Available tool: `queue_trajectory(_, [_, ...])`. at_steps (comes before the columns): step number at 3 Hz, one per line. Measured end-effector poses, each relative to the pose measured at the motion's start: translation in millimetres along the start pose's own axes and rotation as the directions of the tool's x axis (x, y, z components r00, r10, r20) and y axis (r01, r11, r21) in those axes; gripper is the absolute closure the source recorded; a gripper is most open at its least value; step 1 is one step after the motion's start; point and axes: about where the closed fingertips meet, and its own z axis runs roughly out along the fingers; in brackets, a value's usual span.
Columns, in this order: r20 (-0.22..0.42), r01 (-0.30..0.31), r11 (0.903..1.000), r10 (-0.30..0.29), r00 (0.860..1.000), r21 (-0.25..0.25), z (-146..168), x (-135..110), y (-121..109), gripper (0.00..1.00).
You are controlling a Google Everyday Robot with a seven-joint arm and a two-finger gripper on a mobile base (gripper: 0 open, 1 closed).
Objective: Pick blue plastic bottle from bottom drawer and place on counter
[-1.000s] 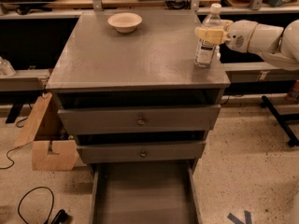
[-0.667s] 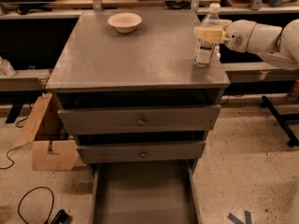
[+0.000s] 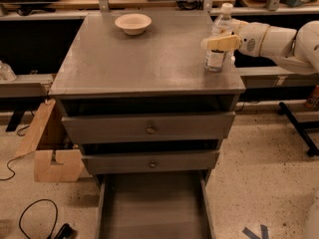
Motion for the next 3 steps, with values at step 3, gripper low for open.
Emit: queue_trajectory(3, [-0.314, 0.301, 0.9163, -0.214, 0.925, 0.264, -153.2, -36.9, -34.9, 0.00])
